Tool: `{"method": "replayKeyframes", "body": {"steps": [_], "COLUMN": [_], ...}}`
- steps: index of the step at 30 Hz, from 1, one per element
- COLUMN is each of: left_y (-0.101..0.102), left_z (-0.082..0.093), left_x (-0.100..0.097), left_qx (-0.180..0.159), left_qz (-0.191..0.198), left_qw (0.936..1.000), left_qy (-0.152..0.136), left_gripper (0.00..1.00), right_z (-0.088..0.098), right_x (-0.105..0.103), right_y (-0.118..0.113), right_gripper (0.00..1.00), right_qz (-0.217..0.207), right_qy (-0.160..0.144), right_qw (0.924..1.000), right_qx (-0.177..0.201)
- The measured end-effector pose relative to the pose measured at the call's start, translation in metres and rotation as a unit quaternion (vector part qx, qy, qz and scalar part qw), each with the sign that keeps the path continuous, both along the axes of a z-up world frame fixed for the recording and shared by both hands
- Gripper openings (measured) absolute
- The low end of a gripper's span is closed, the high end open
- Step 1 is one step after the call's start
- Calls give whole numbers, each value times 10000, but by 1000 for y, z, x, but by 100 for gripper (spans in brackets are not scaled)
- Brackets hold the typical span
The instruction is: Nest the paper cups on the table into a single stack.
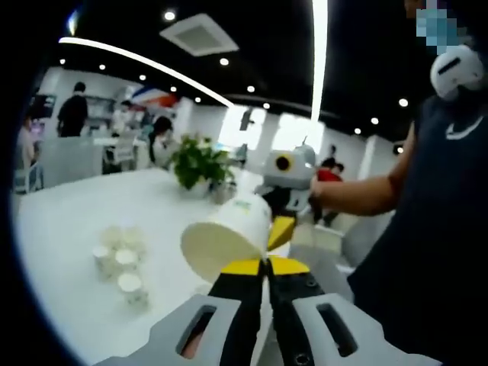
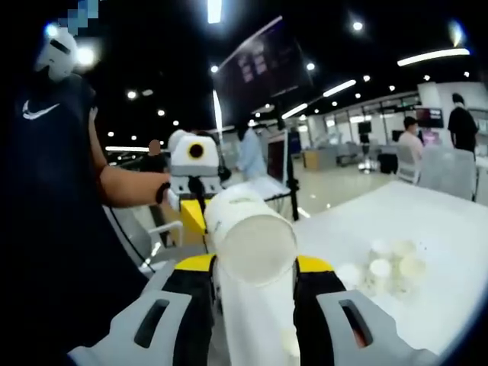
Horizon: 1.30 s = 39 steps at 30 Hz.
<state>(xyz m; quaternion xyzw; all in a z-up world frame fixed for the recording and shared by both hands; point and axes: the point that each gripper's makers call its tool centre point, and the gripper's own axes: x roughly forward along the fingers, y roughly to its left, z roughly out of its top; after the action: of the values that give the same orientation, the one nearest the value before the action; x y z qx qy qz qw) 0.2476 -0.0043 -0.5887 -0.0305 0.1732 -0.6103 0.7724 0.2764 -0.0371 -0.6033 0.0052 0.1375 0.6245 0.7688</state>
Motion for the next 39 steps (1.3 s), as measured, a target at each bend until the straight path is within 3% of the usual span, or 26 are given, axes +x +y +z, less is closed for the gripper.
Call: {"method": "replayKeyframes", "body": {"steps": [4,7,10,15,20,22,25,28,30,32,35,37,38,39], "left_y": [6,12,9,-1,-6,-14,-18,-19,-19,-19,-17,-16,-15,-12], "left_z": [-4,-12,-14,-8,-15,-11,-11,-18,-23,-25,-28,-28,-27,-26], "left_x": [10,18,19,23,29,35,37,36,31,37,39,40,40,40], "left_qx": [239,867,1289,1639,2550,2598,2832,3252,3446,3630,3899,3985,4070,4270], "left_qz": [145,191,0,-131,-405,-434,-565,-806,-949,-951,-1020,-1057,-1095,-1221], "left_qw": [9996,9955,9907,9849,9631,9612,9536,9385,9318,9235,9127,9088,9045,8936], "left_qy": [-99,-332,-443,-534,-762,-819,-856,-837,-633,-792,-678,-651,-656,-658], "left_gripper": [0,0,0,0,0,0,0,0,0,0,0,0,0,0], "right_z": [-3,-6,-11,-30,-61,-74,-85,-102,-110,-116,-127,-132,-133,-133], "right_x": [6,16,28,45,55,59,58,54,49,46,38,33,30,28], "right_y": [-5,-14,-26,-50,-80,-93,-105,-119,-124,-126,-125,-122,-120,-118], "right_gripper": [45,51,57,67,85,99,100,100,100,100,100,100,100,100], "right_qz": [-179,-536,-956,-1606,-2322,-2618,-2887,-3160,-3231,-3260,-3193,-3164,-3153,-3157], "right_qy": [-20,-103,-216,-487,-634,-745,-679,-572,-496,-444,-457,-445,-463,-452], "right_qw": [9998,9985,9951,9847,9677,9586,9515,9428,9408,9400,9409,9411,9418,9420], "right_qx": [-59,-68,-150,-475,-751,-836,-816,-898,-892,-900,-1036,-1104,-1068,-1043]}}
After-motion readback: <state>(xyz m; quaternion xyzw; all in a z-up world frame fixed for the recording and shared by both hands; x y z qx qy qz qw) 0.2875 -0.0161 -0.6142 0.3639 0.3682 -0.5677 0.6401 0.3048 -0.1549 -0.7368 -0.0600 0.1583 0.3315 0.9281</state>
